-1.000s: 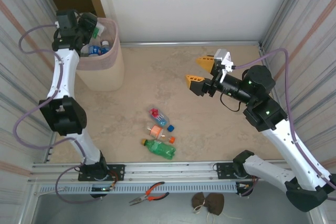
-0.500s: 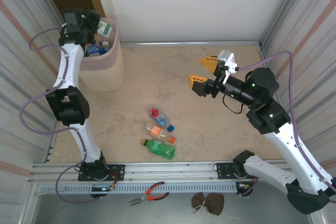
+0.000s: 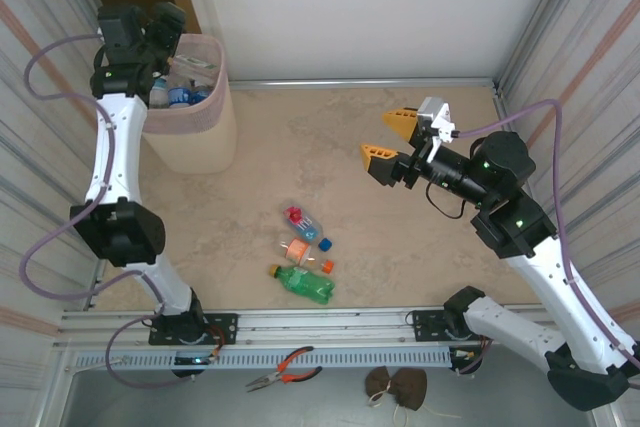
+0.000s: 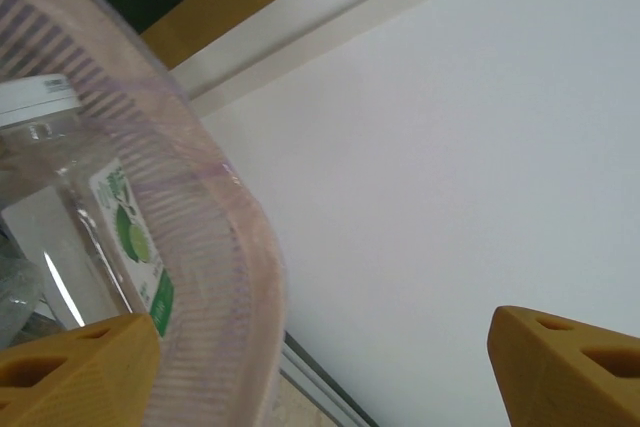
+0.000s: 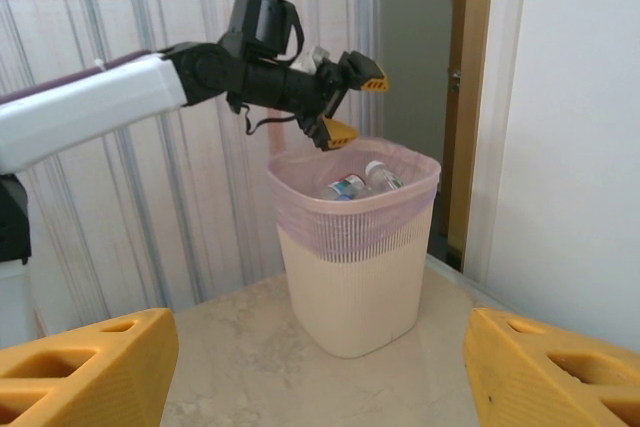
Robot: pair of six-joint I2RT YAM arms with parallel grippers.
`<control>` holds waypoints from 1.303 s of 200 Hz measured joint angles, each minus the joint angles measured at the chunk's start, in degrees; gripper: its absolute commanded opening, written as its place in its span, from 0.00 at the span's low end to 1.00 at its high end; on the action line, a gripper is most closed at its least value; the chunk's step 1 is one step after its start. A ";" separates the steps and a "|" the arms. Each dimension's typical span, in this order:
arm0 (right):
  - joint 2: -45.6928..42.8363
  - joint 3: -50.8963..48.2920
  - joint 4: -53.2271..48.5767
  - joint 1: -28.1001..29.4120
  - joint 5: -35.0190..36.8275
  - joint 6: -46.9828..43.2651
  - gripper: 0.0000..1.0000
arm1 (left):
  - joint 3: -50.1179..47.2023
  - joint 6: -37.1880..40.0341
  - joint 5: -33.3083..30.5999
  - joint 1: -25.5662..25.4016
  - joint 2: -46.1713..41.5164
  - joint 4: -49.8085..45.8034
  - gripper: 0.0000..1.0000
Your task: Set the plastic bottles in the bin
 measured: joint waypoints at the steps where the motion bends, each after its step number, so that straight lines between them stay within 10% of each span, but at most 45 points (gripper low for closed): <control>1: 0.00 0.00 -0.02 0.00 0.00 0.00 0.74 | 0.00 0.15 0.02 -0.04 -0.09 -0.04 0.85; 147: -0.24 -1.75 -0.70 0.00 1.05 0.00 0.74 | -14.95 37.92 -2.08 -24.41 -12.07 -19.30 0.77; 260: 0.31 -2.99 -0.96 0.00 1.25 0.17 0.74 | -43.93 1.66 -9.44 -35.85 -15.32 -22.75 0.82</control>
